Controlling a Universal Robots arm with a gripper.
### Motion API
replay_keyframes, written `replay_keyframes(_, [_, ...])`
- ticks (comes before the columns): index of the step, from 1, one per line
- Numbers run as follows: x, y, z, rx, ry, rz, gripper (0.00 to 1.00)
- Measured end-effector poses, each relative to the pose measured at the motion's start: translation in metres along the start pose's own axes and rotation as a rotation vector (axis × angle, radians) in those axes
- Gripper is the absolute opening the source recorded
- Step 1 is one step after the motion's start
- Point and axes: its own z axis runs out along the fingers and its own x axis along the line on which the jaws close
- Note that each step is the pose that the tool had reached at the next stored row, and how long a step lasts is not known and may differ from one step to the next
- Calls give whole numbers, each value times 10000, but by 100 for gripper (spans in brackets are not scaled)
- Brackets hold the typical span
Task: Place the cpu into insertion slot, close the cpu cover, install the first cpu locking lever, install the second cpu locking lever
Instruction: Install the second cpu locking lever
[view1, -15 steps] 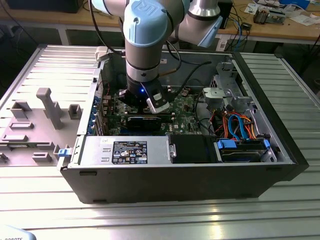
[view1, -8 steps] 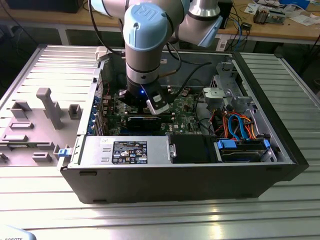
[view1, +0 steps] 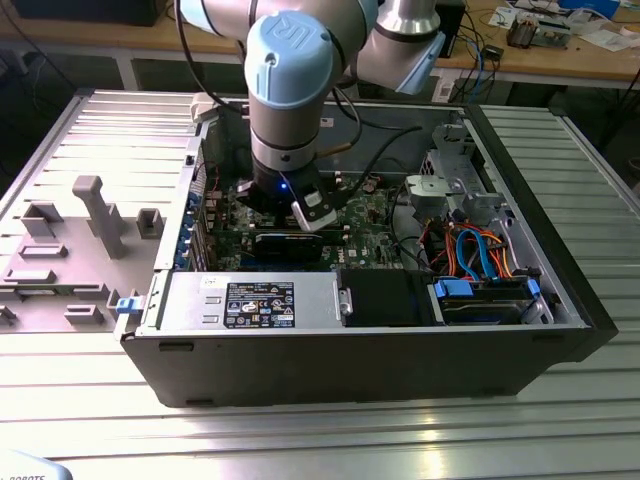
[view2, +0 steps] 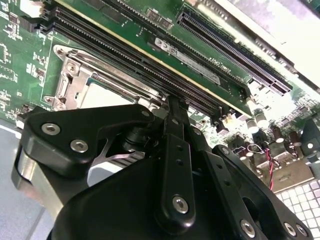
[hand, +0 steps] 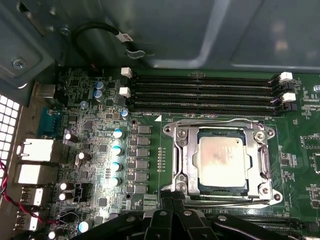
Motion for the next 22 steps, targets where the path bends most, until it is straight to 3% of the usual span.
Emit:
replay_keyframes(10, [19, -4, 25, -220, -8, -8, 11])
replay_keyframes(18, [26, -10, 48, -320, -12, -8, 11])
replay_keyframes(22, [26, -10, 52, -329, -11, -11, 11])
